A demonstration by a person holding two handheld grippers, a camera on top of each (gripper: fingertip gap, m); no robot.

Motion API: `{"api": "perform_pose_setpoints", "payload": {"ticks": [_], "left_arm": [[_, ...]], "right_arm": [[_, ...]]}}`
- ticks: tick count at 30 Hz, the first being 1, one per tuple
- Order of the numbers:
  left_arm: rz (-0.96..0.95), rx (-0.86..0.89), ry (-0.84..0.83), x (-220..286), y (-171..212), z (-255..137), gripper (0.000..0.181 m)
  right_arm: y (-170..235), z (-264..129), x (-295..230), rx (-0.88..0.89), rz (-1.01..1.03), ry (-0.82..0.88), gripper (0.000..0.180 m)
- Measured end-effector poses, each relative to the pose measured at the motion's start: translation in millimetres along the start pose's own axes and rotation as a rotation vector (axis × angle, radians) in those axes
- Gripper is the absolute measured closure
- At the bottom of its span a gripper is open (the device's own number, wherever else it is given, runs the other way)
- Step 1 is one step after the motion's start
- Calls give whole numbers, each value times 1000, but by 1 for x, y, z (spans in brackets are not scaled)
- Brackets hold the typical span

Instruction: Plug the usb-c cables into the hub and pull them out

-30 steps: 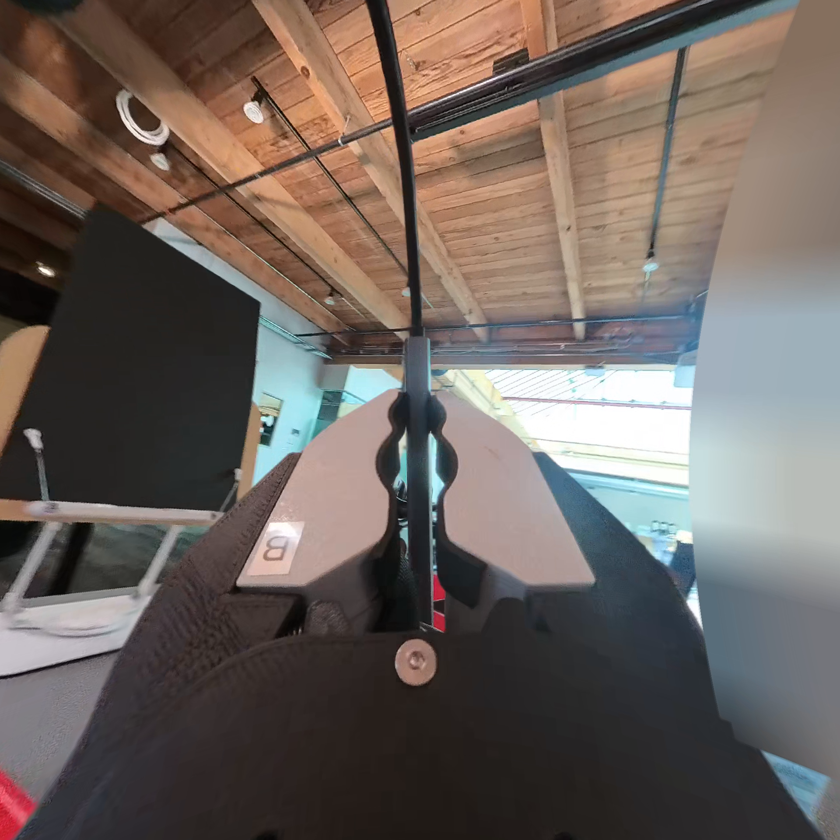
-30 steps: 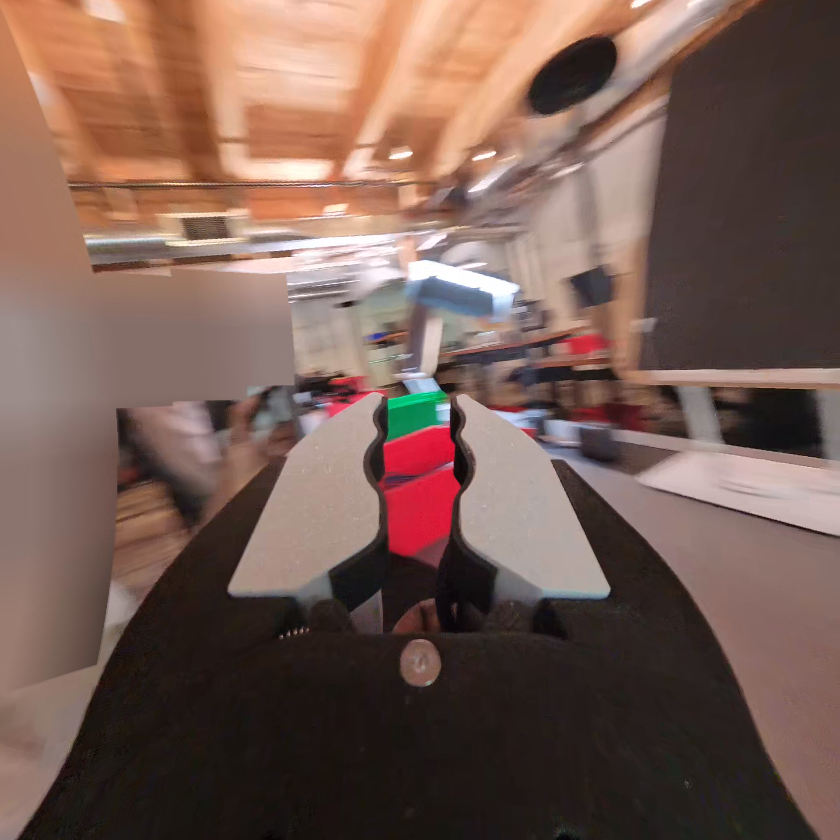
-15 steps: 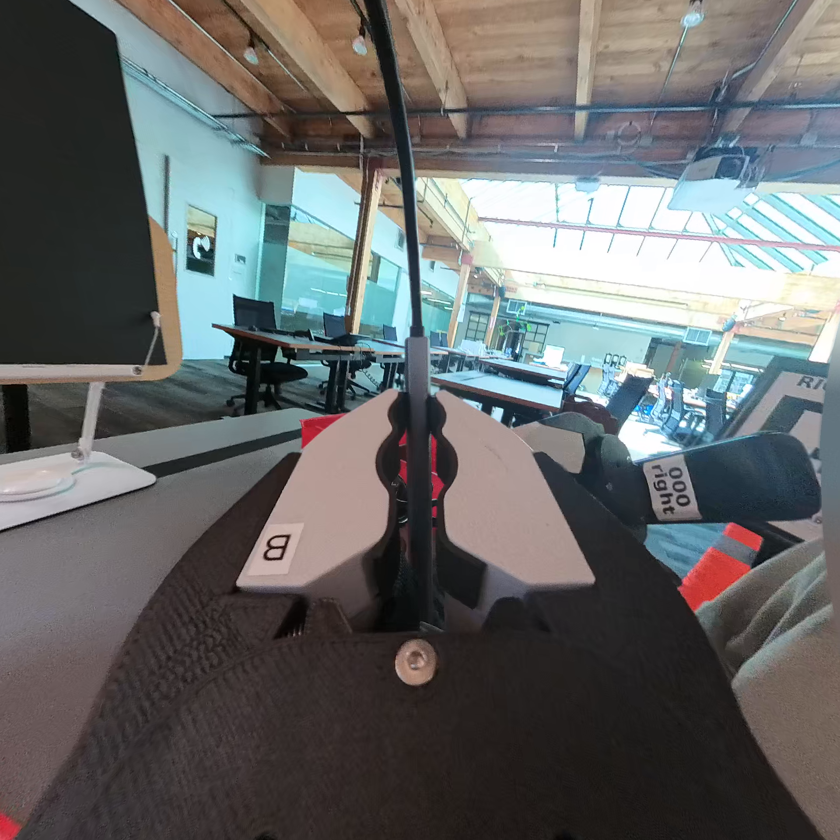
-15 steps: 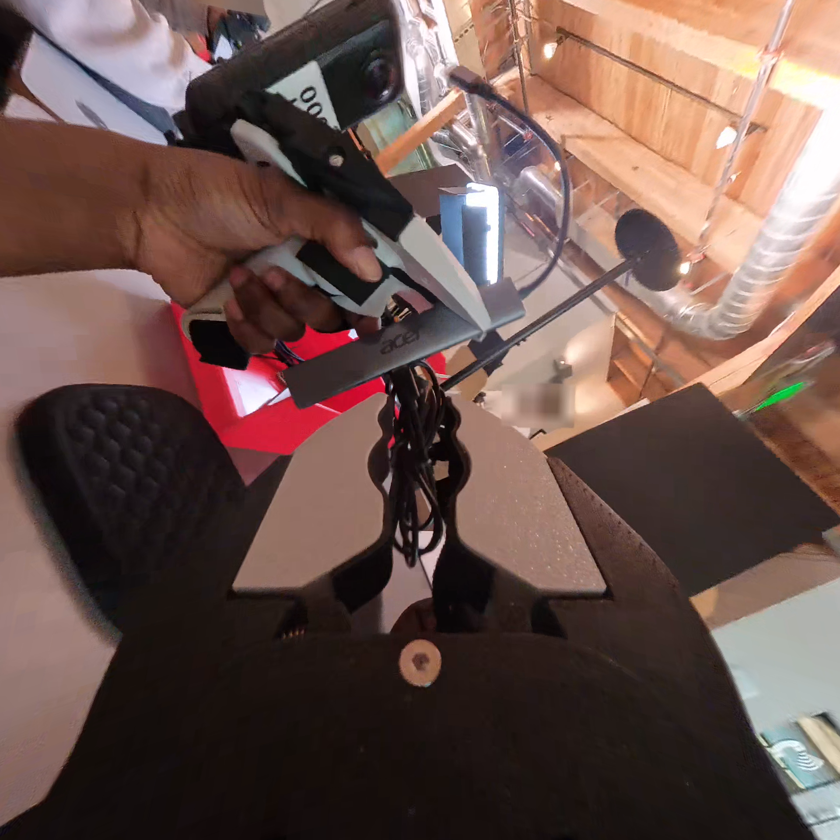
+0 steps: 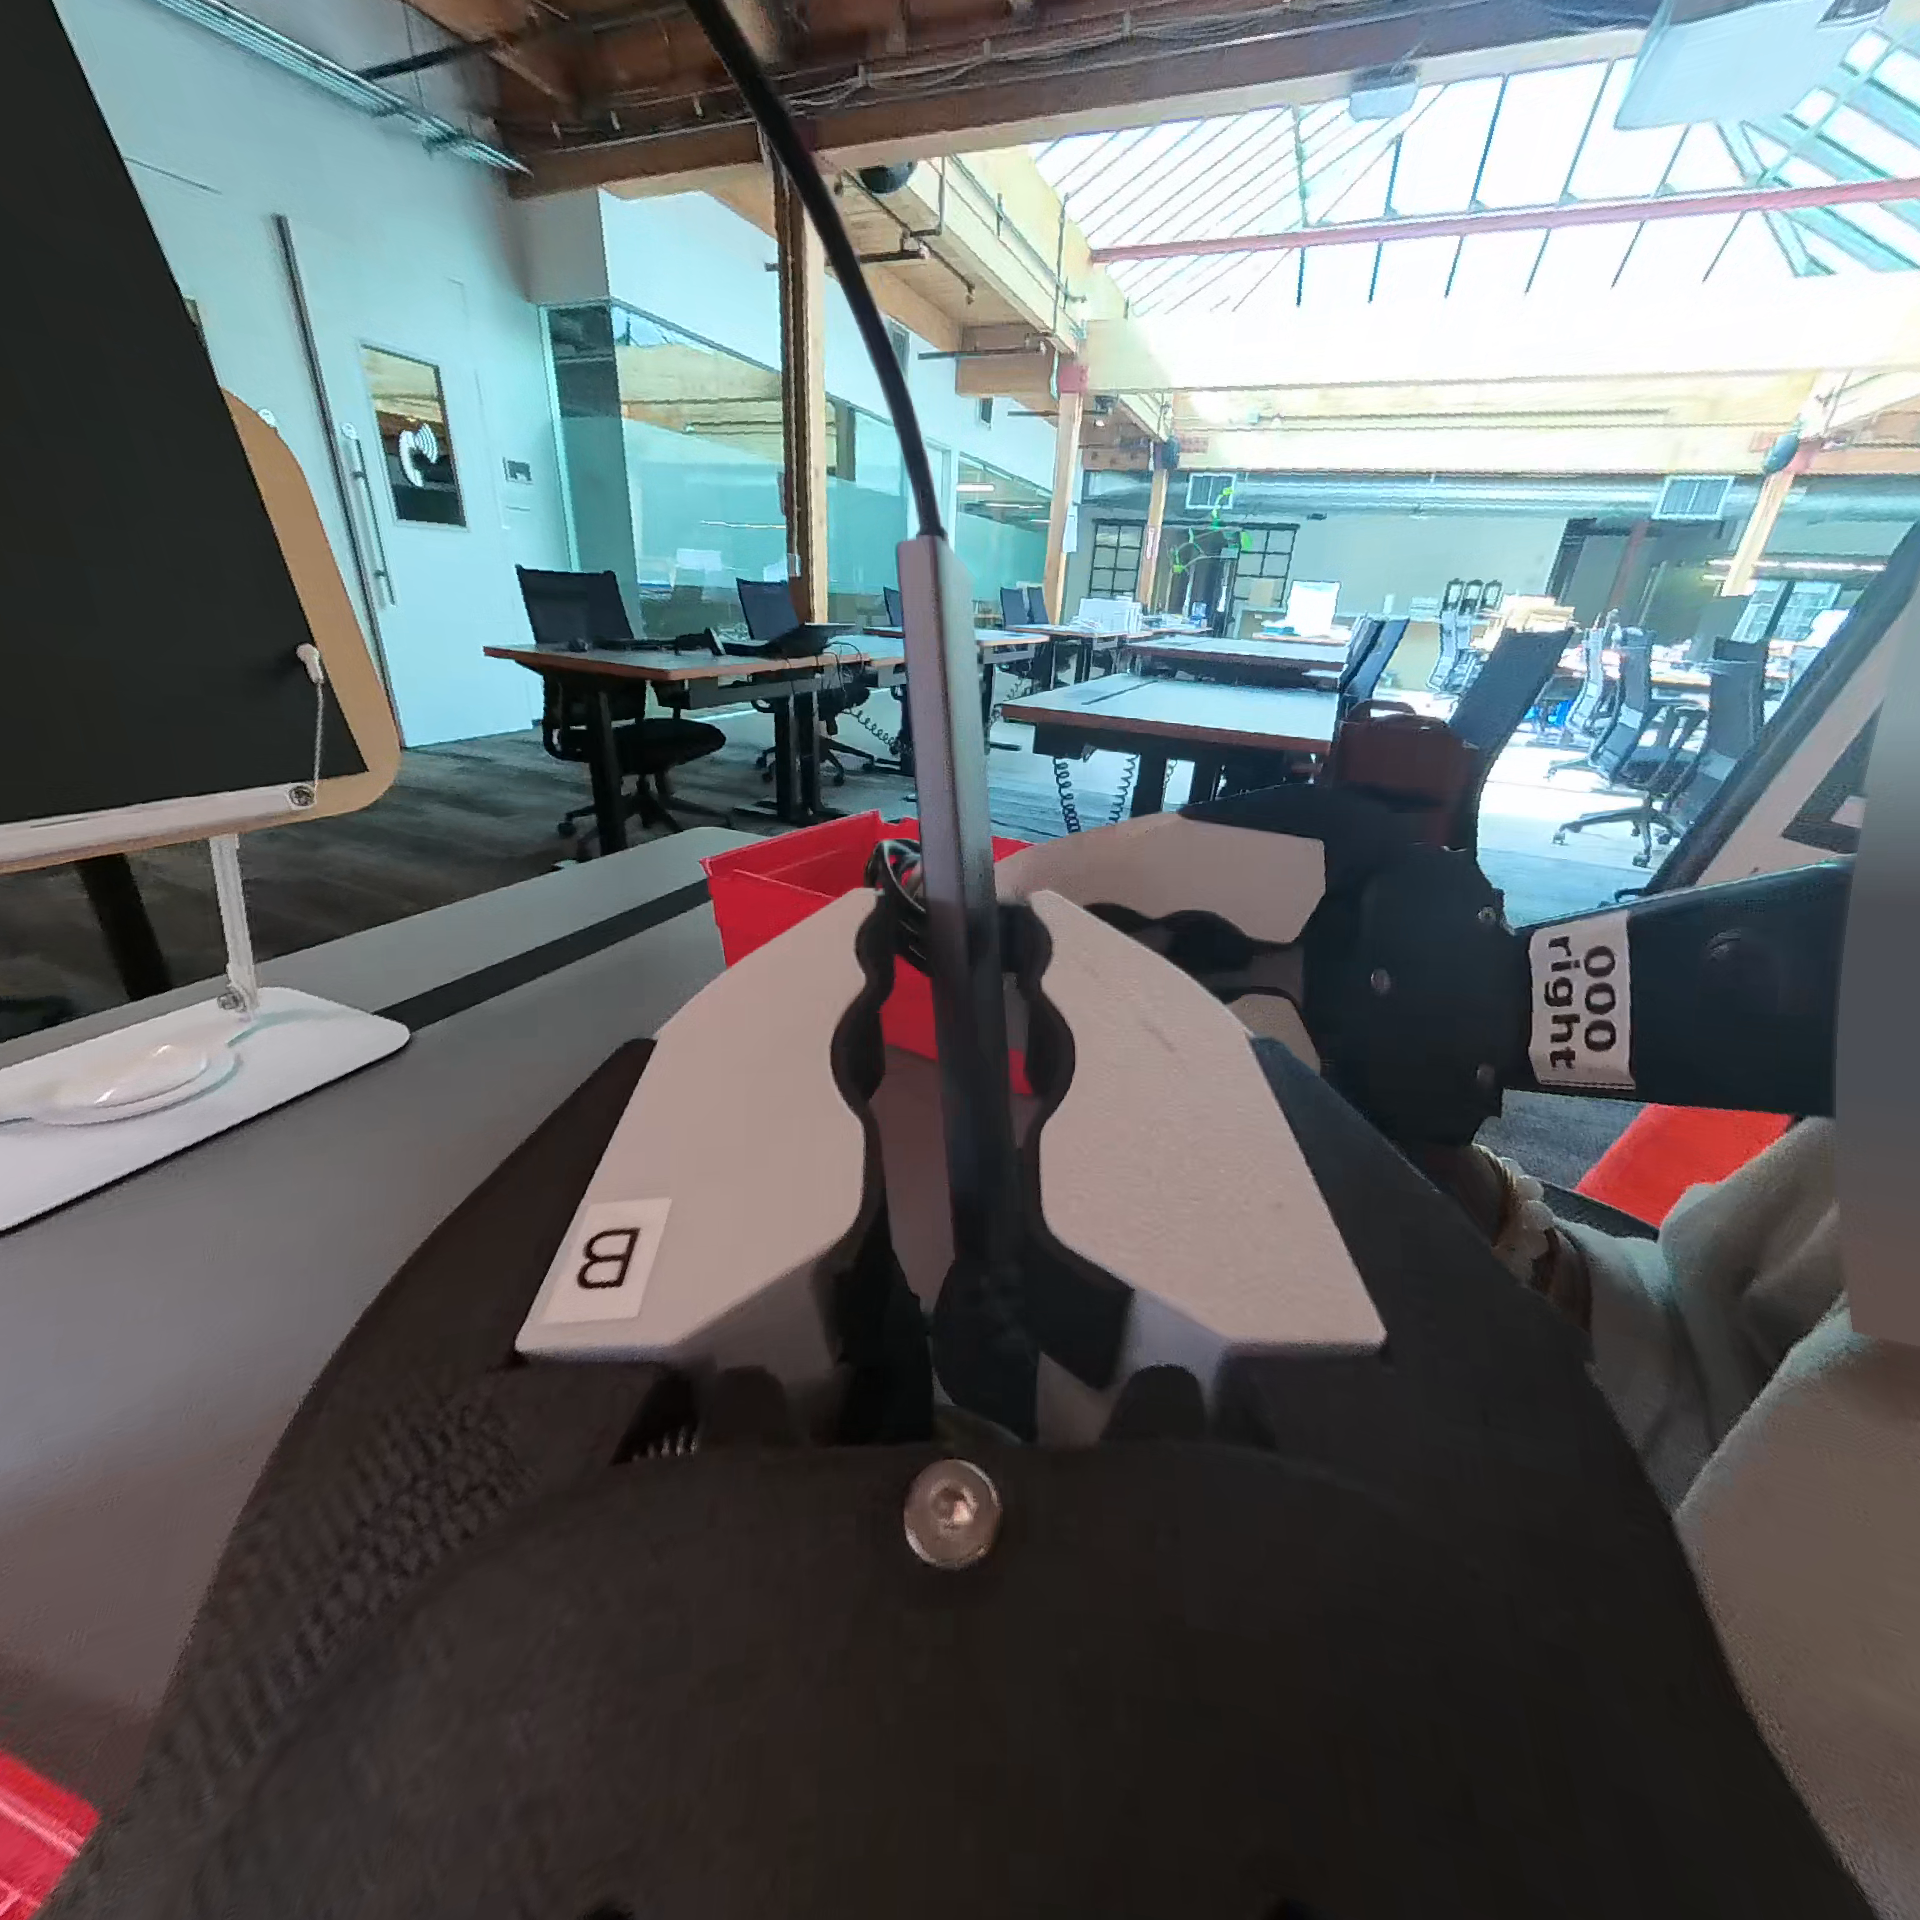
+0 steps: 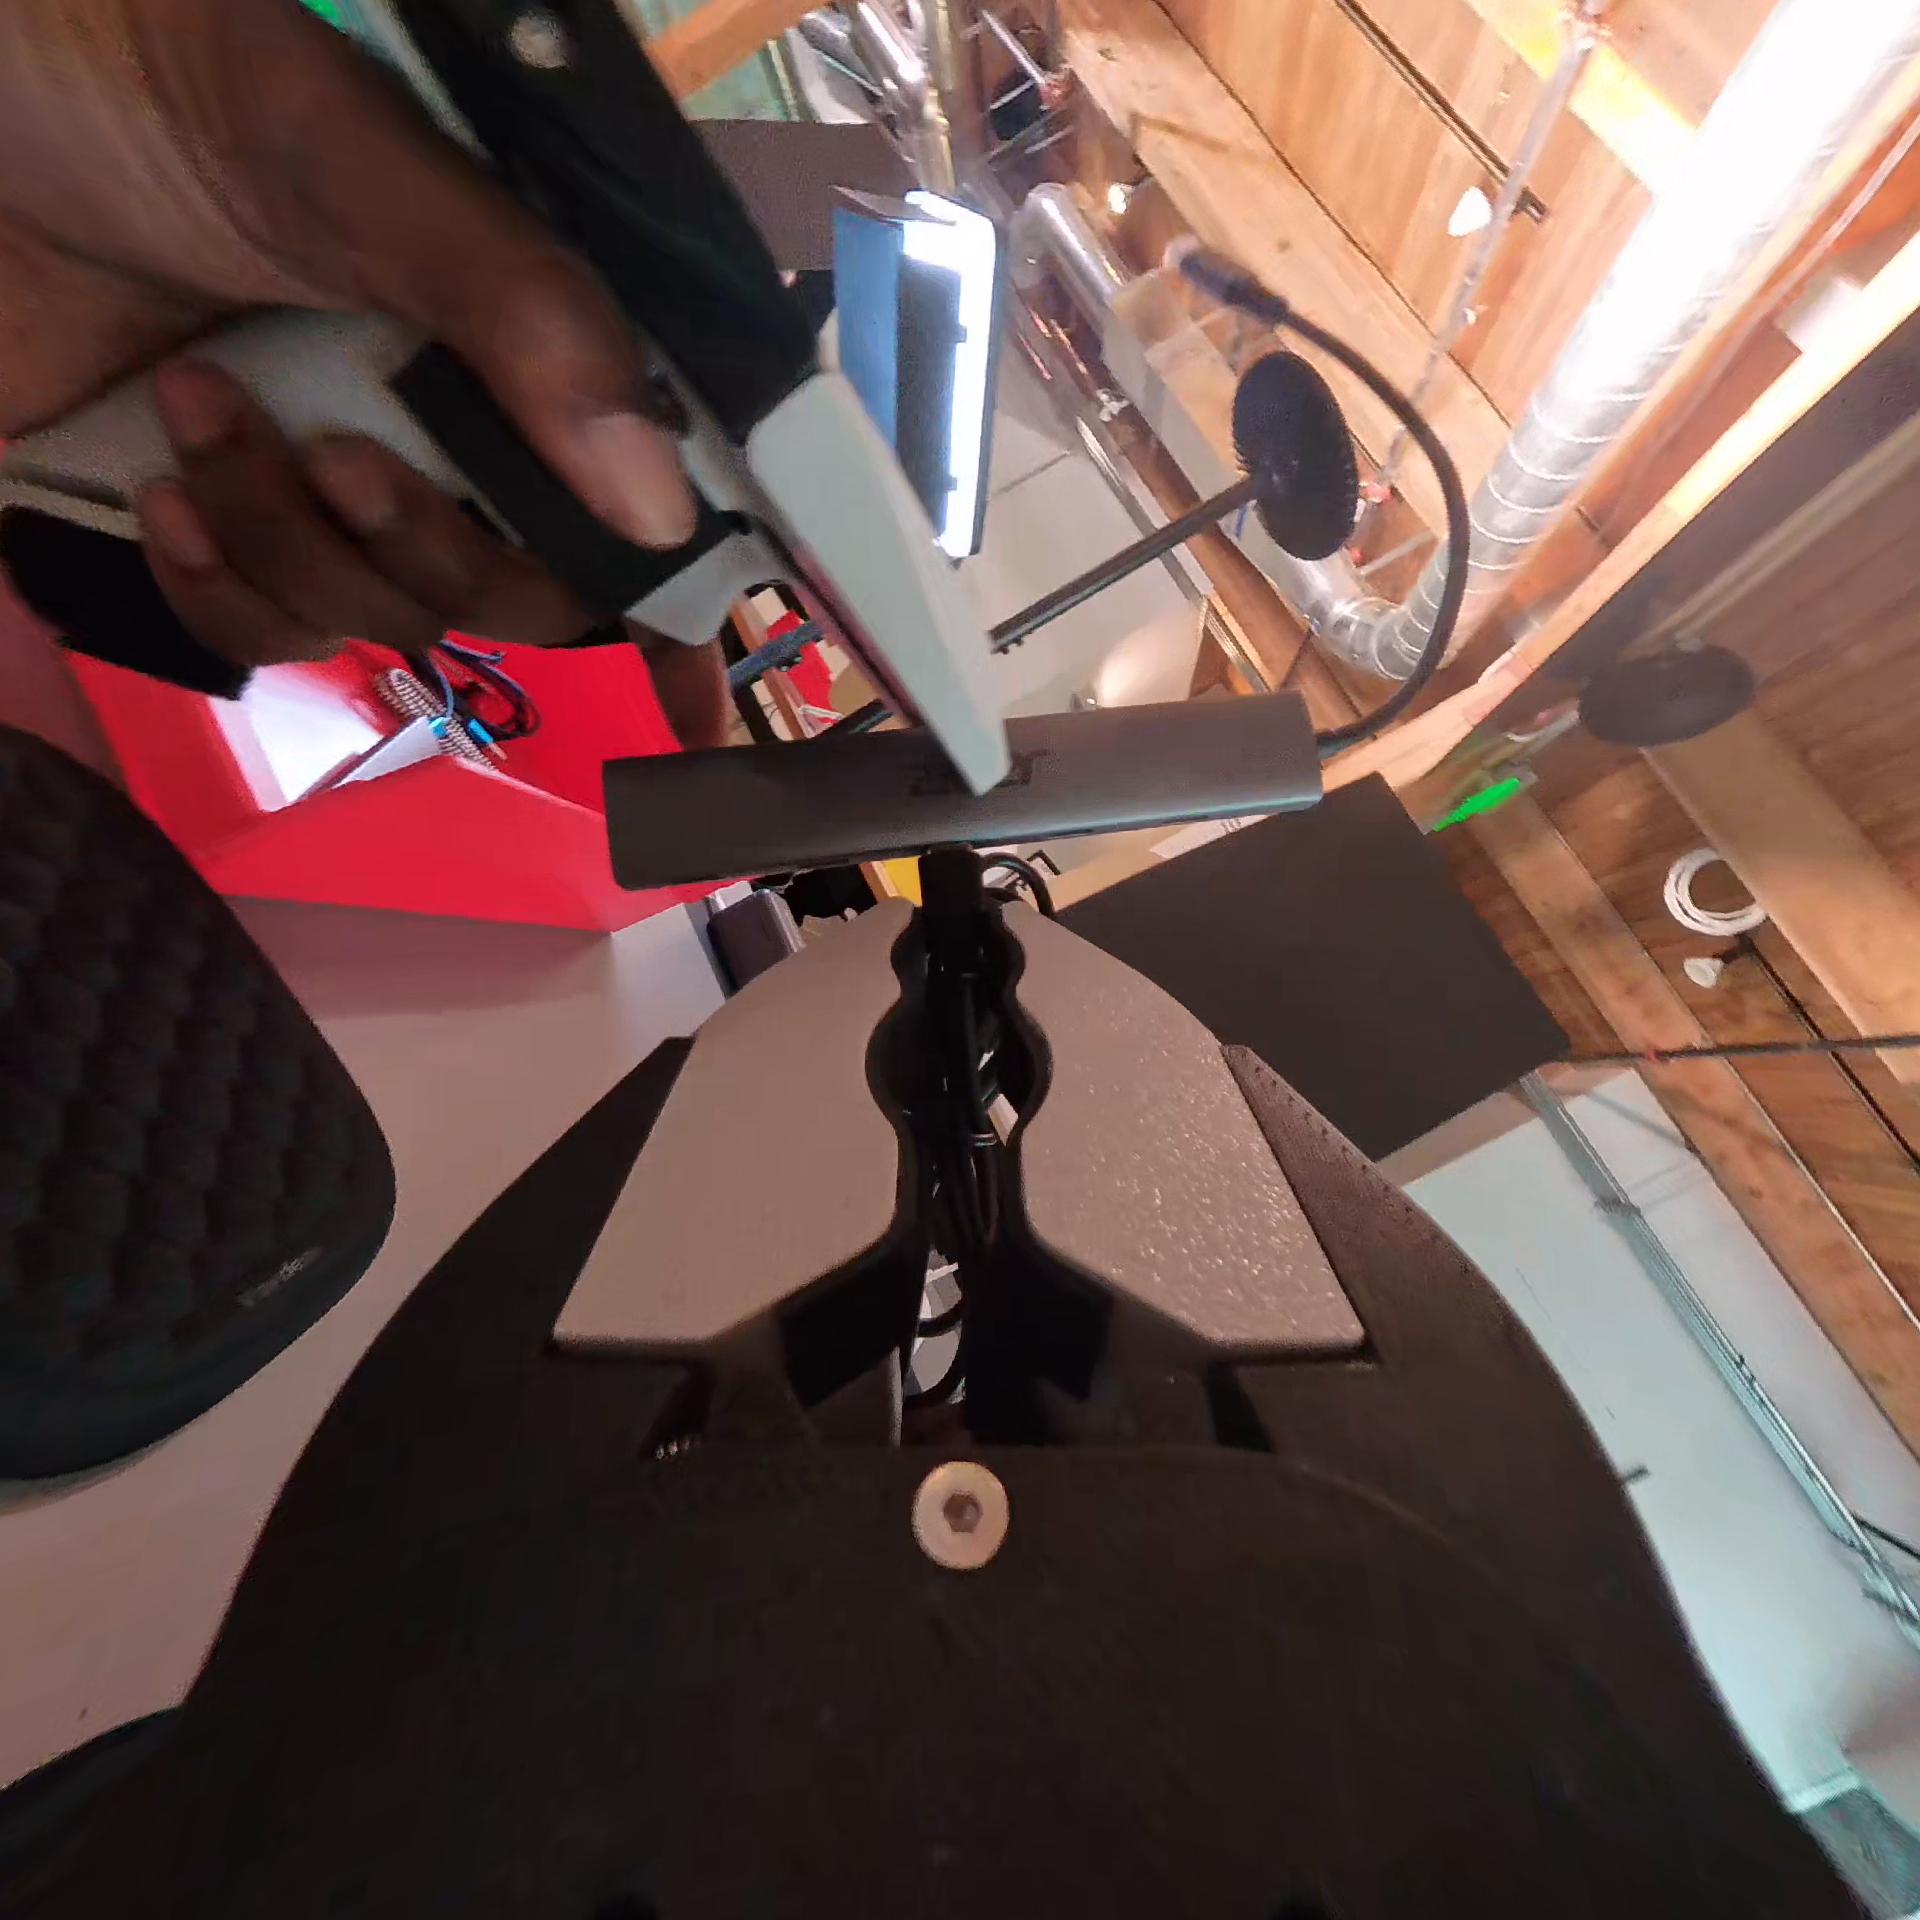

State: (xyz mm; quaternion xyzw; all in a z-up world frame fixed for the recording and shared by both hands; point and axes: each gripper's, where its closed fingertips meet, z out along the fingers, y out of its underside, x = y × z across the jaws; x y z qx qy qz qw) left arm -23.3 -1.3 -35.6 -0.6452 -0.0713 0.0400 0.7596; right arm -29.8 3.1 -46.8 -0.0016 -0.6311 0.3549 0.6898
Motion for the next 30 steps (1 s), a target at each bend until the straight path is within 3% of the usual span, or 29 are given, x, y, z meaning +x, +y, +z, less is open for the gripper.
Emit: {"api": "perform_pose_setpoints", "payload": {"ticks": [2,11,20,25,30], "left_arm": [[7,22,-6,0,-2,2,168],[11,21,70,10,-1,2,170],[123,-85,-56,3,7,3,172],[112,82,-91,0,-17,-2,172],[87,25,-74,-5,-7,-3,172]], "right_arm": [[0,0,2,-3,10,12,170],[-9,-2,4,51,25,38,169],[2,5,3,90,-123,58,169],[-10,12,9,158,182,91,169],[-3,14,4,147,39,49,170]]}}
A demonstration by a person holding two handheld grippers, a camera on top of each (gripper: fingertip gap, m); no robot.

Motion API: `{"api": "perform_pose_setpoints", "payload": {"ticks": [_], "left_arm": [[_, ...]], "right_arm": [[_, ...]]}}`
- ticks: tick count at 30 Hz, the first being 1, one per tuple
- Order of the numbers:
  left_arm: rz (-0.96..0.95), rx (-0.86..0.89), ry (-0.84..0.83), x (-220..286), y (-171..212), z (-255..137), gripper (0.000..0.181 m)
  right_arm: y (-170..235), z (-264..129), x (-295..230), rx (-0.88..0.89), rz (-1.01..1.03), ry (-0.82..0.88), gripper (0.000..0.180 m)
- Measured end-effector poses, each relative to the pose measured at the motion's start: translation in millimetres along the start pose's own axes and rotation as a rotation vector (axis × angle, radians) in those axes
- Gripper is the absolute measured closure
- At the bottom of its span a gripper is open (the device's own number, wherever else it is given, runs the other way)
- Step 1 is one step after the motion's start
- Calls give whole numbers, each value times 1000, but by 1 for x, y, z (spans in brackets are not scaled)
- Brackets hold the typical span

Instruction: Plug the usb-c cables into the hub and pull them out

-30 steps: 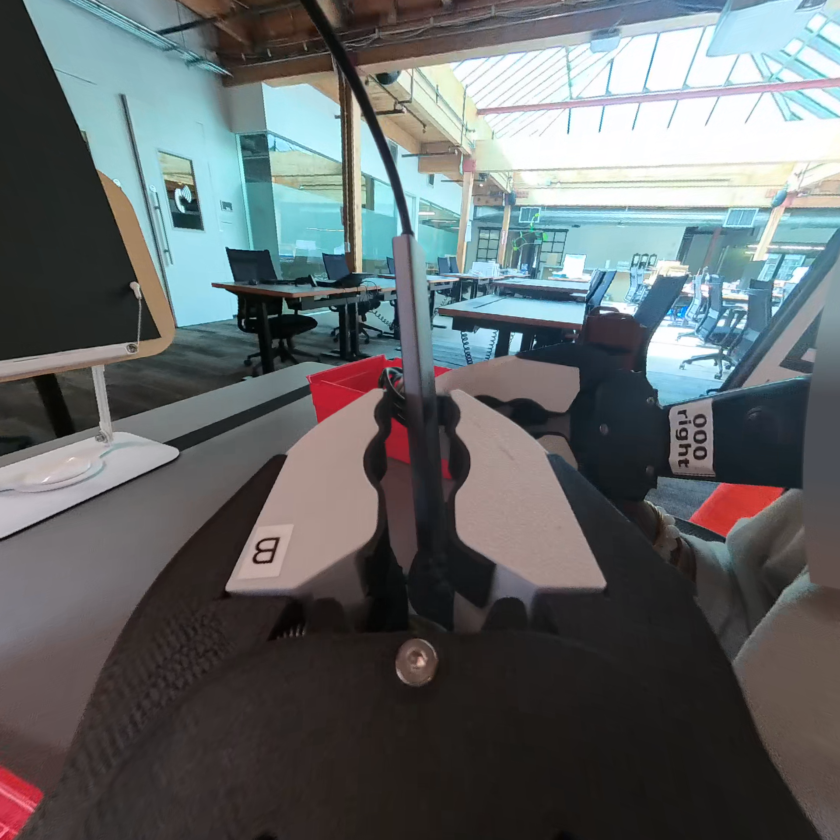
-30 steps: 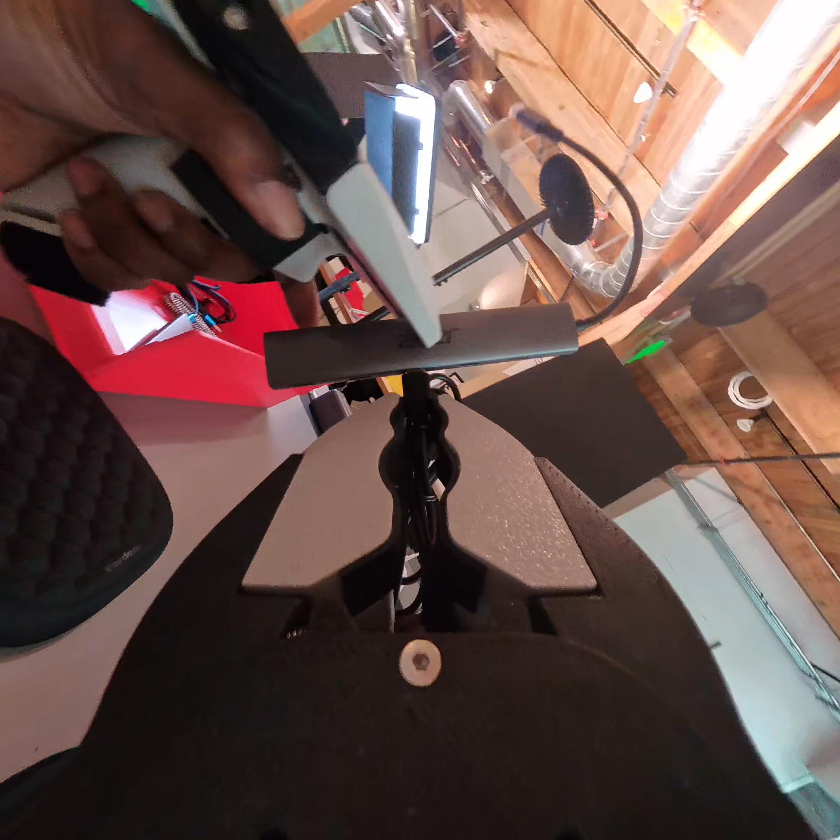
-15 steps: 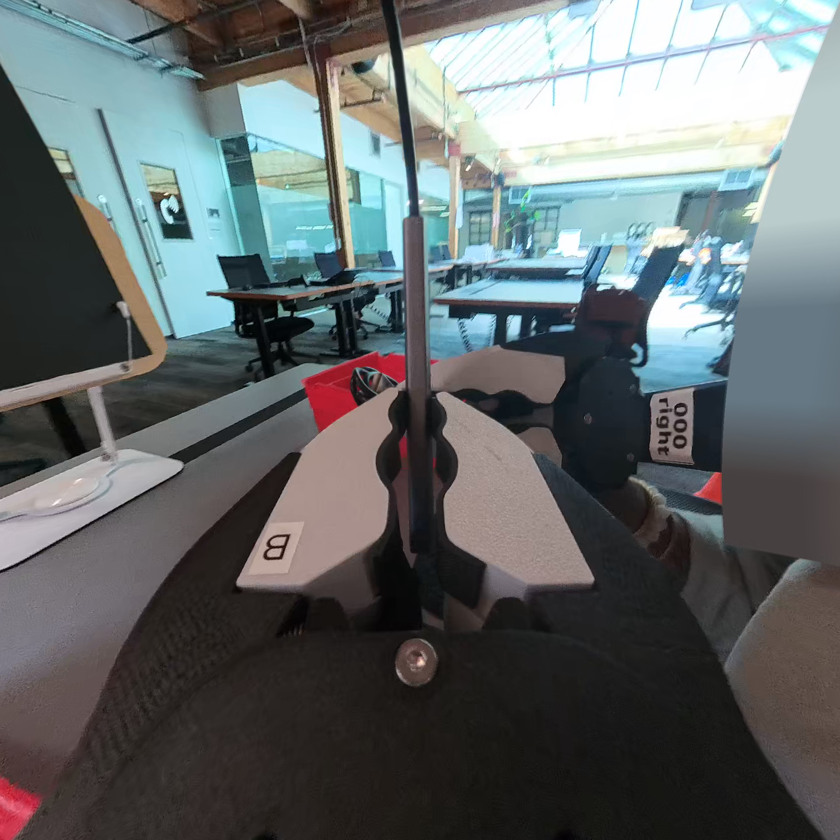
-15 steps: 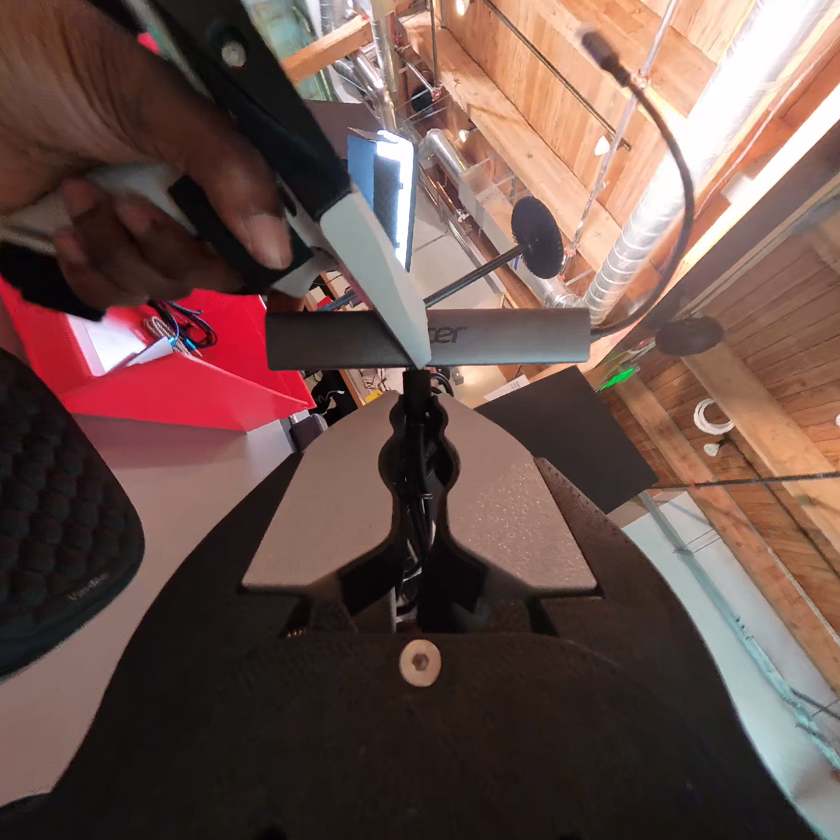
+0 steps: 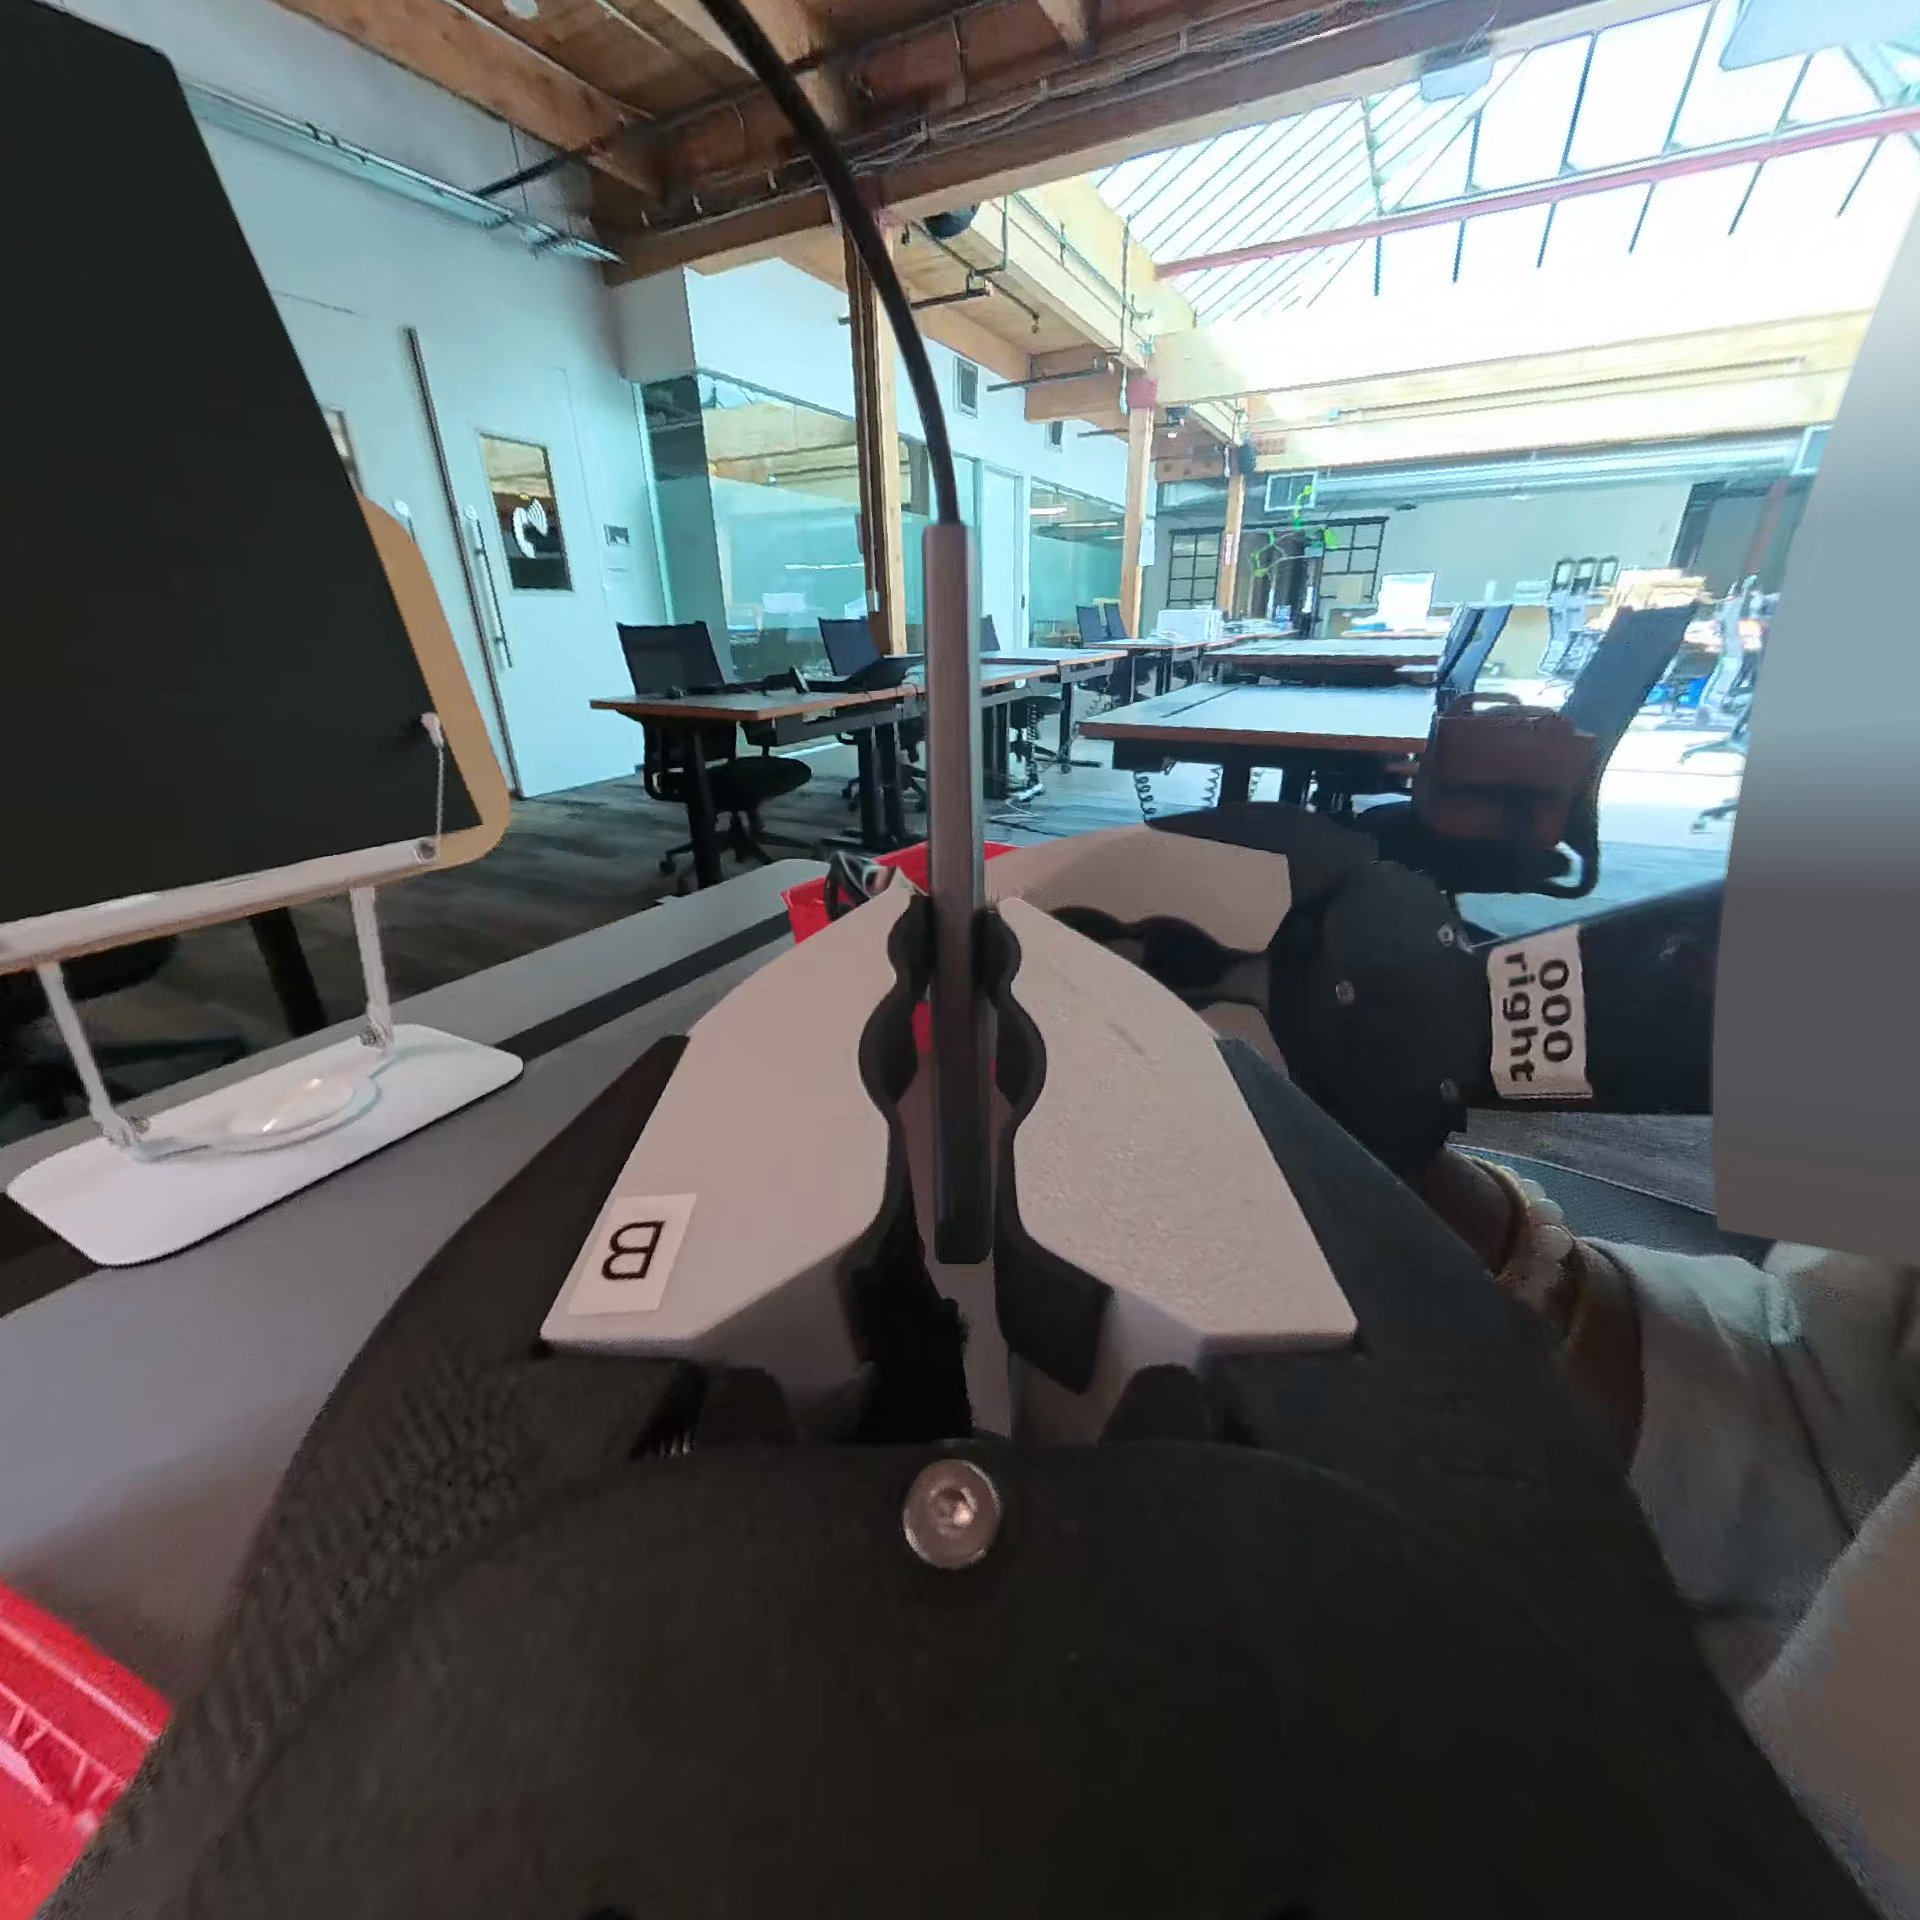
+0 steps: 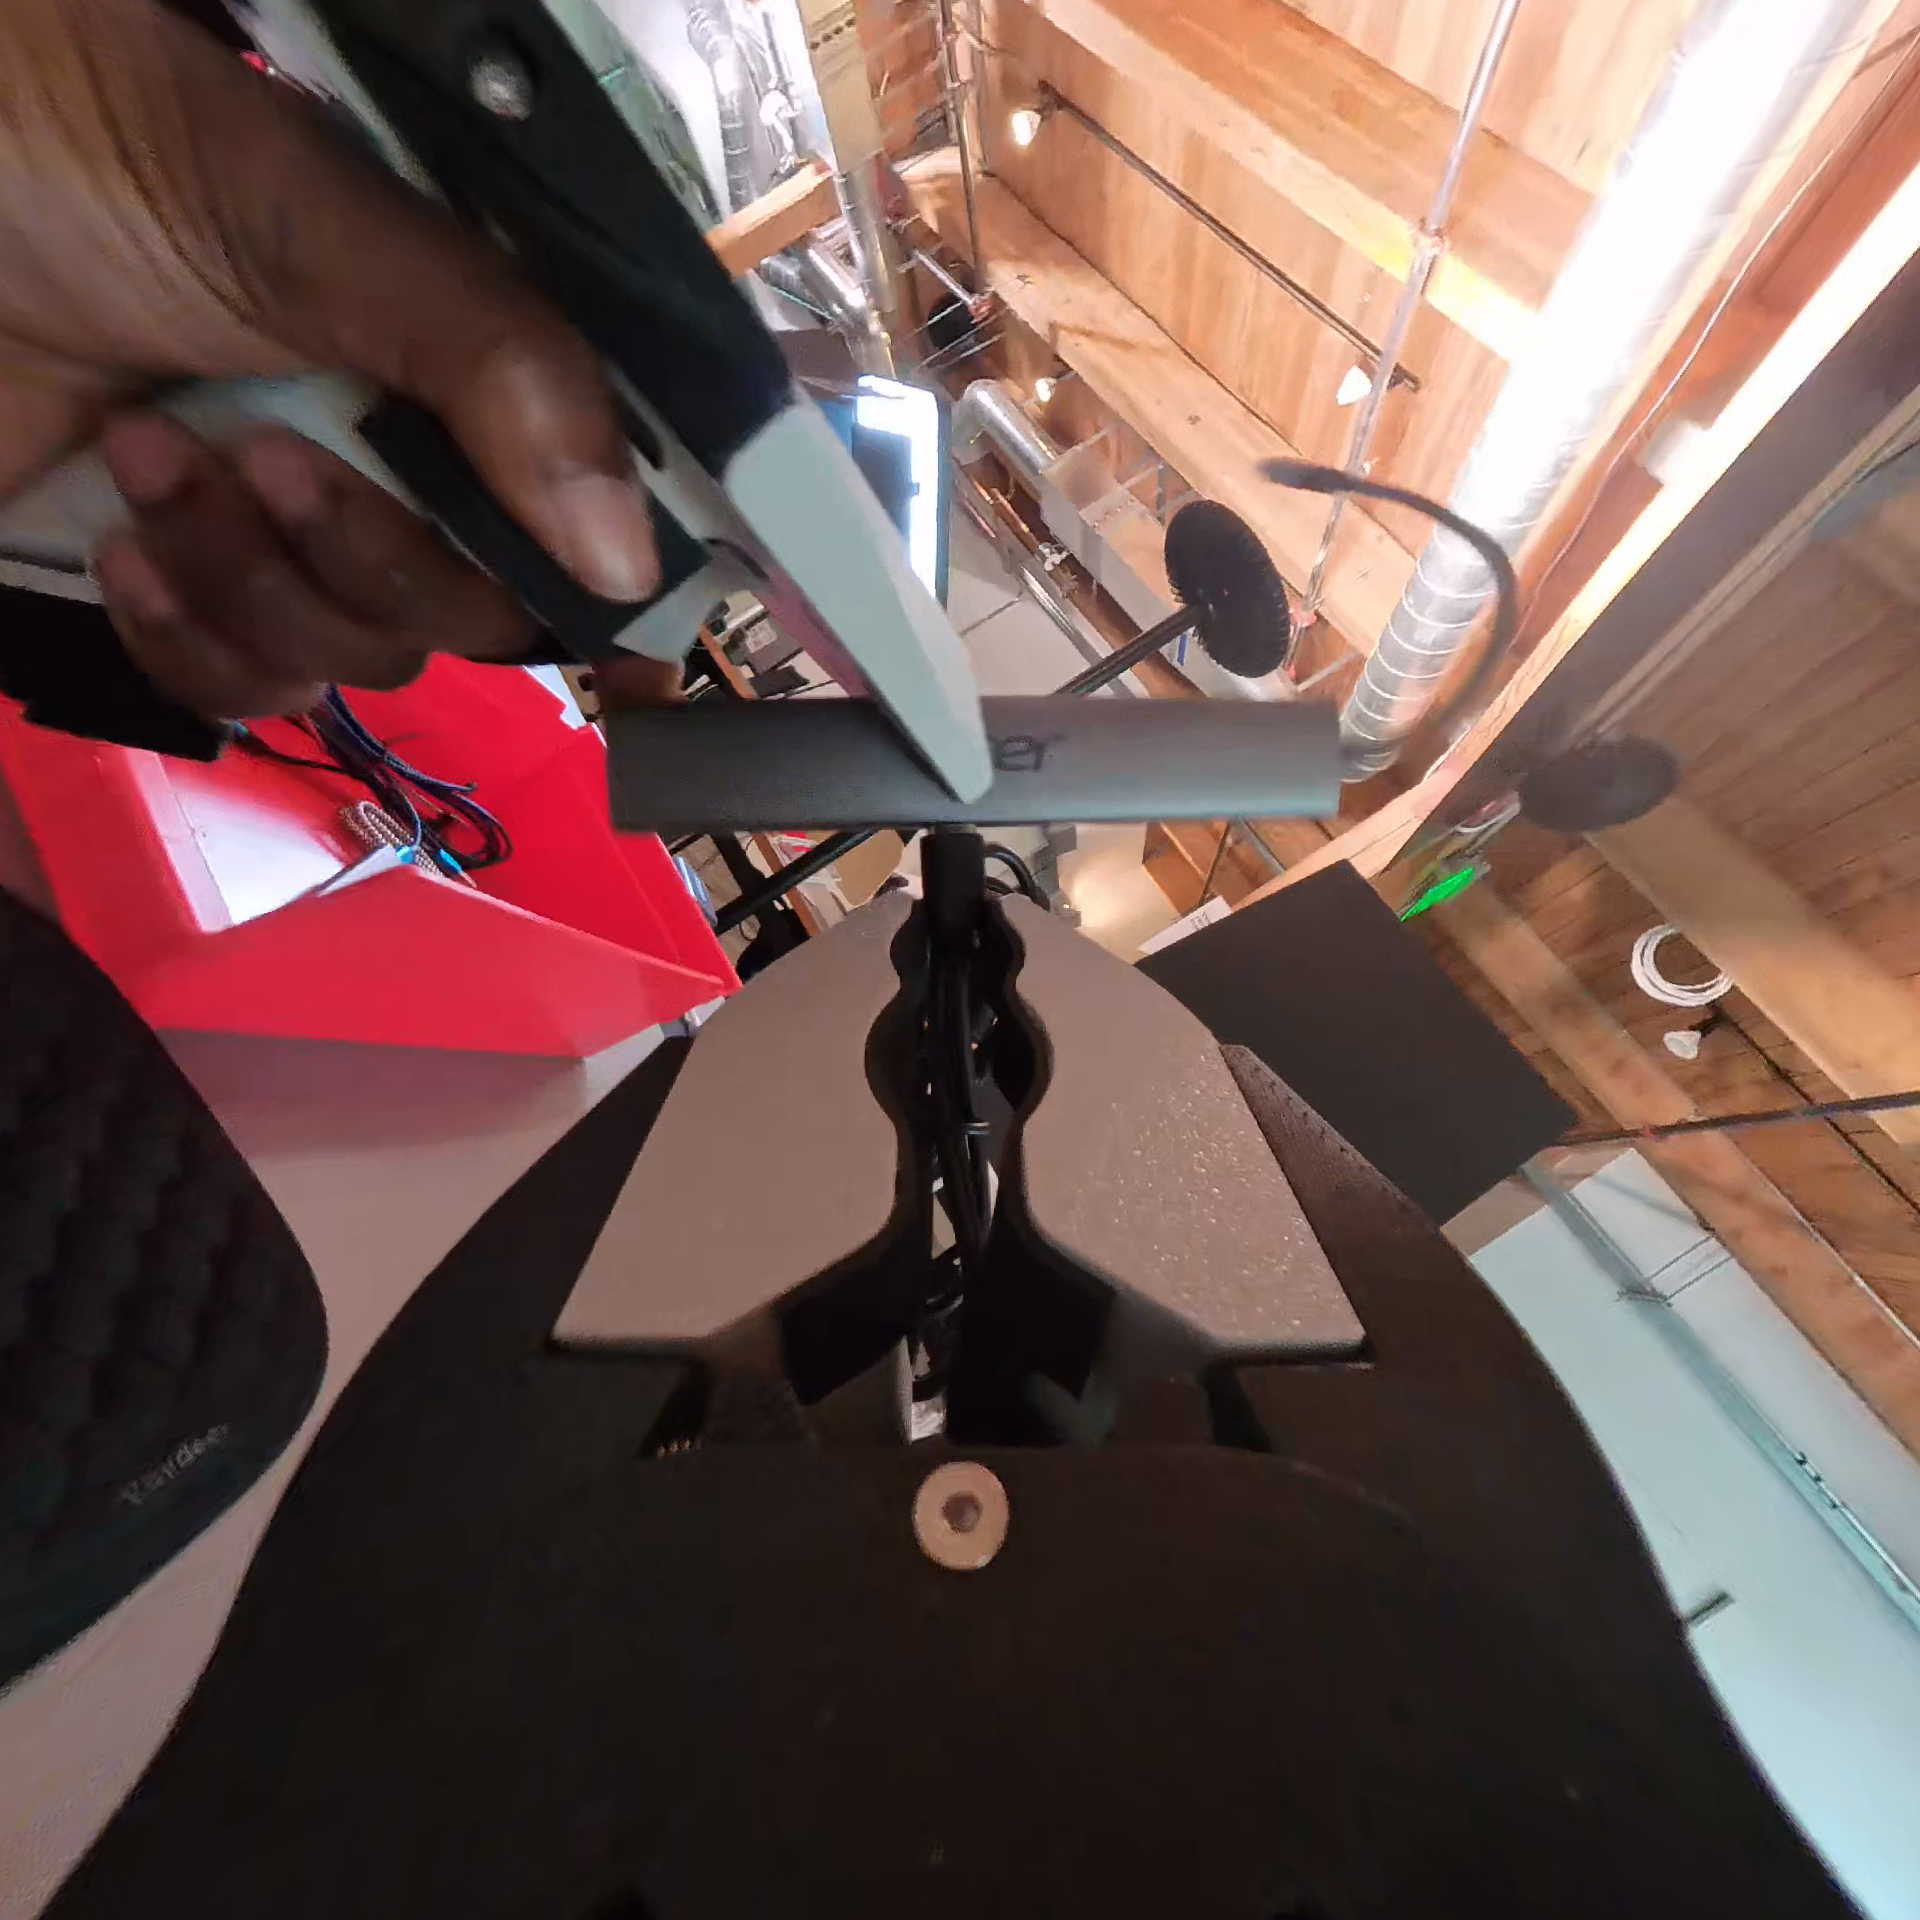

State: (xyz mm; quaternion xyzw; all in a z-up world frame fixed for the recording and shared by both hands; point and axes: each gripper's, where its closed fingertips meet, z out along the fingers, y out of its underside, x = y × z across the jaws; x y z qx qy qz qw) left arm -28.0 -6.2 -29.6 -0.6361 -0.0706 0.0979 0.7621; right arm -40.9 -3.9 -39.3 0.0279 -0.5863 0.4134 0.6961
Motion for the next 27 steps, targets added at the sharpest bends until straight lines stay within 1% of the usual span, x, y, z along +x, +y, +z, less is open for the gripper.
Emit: {"api": "perform_pose_setpoints", "payload": {"ticks": [3,5,6,7,8,9,11,13,15,19,20,21,23,26,27], "left_arm": [[-34,54,1,0,-5,5,172],[-71,113,-30,-8,-11,1,172],[-91,161,-80,-20,-17,-7,172],[-91,160,-102,-30,-18,-16,171],[-114,123,-71,-31,-13,-20,172],[-121,121,-65,-33,-13,-23,172],[-120,129,-35,-27,-17,-22,171],[-119,73,-9,-22,-10,-17,171],[-146,86,14,-20,-8,-13,172],[-157,58,43,-15,-4,-9,171],[-159,52,55,-12,-3,-8,171],[-150,31,57,-10,-1,-6,171],[-116,-12,40,-10,6,-3,171],[-121,-31,83,-2,10,2,171],[-121,-45,95,1,12,4,171]], "right_arm": [[5,-4,11,-20,54,41,170],[4,1,5,-36,145,71,172],[2,4,-5,-40,140,65,174],[-1,5,-17,-34,75,40,174],[-4,6,-25,-23,3,23,175],[-1,7,-27,-35,-14,16,175],[0,7,-16,-19,107,12,175],[10,4,-3,-58,109,43,175],[15,-1,5,-79,117,54,175],[12,-5,-5,-63,222,-82,174],[8,-6,-5,-45,238,-82,172],[2,-7,-2,-20,240,-70,165],[-8,-9,-5,-2,203,-84,162],[5,-5,-16,-133,112,-133,155],[6,-5,-17,-143,91,-130,160]]}}
